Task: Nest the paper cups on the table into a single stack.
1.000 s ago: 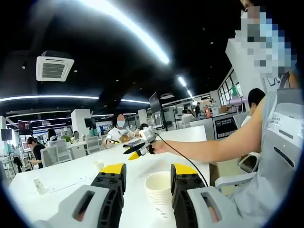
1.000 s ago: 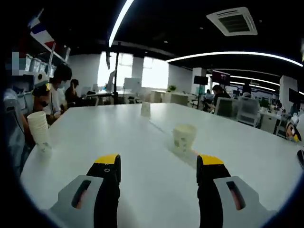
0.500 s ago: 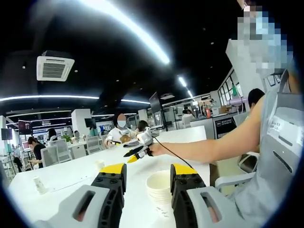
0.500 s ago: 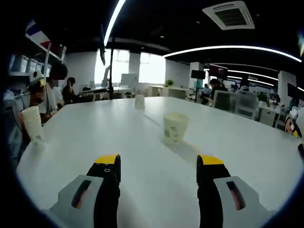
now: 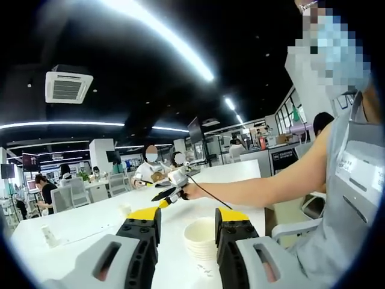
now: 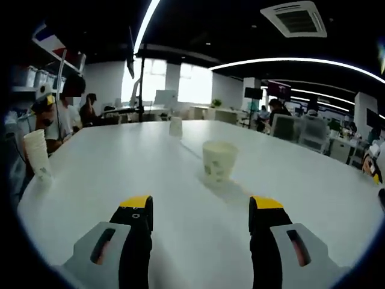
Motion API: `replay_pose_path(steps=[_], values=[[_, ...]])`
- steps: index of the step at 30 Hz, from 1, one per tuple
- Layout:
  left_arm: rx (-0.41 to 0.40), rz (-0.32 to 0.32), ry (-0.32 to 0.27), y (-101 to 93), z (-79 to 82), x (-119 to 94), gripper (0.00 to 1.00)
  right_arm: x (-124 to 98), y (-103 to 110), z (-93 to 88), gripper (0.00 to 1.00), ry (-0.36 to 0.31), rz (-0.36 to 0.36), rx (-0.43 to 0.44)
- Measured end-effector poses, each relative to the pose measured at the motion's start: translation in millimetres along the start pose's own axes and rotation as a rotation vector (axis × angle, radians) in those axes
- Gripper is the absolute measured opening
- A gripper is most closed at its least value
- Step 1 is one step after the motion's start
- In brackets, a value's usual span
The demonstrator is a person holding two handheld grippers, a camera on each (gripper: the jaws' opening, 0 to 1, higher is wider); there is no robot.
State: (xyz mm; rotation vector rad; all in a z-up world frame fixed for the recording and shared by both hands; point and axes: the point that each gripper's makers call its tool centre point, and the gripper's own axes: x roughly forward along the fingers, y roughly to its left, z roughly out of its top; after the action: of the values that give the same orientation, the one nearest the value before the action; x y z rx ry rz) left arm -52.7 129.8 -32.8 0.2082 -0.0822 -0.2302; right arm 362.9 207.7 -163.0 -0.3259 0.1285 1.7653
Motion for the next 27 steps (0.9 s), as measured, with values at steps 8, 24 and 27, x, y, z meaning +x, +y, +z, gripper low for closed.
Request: replay_pose_path(steps=[8, 24, 27], values=[[-0.002, 0.002, 0.004, 2.5, -3.7, -0.3, 0.38, 9.2, 0.4, 2.5, 0.67, -0.002, 0.009, -0.006], [-0.005, -0.008, 0.003, 1.5, -5.6, 2.5, 0.37, 37.9, -7.4, 3.0, 0.69, -0.025, 0.000, 0.034], [-0.005, -0.006, 0.006, 2.2, -6.9, 2.9, 0.37, 45.1, -11.6, 0.1, 0.70, -0.008, -0.008, 0.039]])
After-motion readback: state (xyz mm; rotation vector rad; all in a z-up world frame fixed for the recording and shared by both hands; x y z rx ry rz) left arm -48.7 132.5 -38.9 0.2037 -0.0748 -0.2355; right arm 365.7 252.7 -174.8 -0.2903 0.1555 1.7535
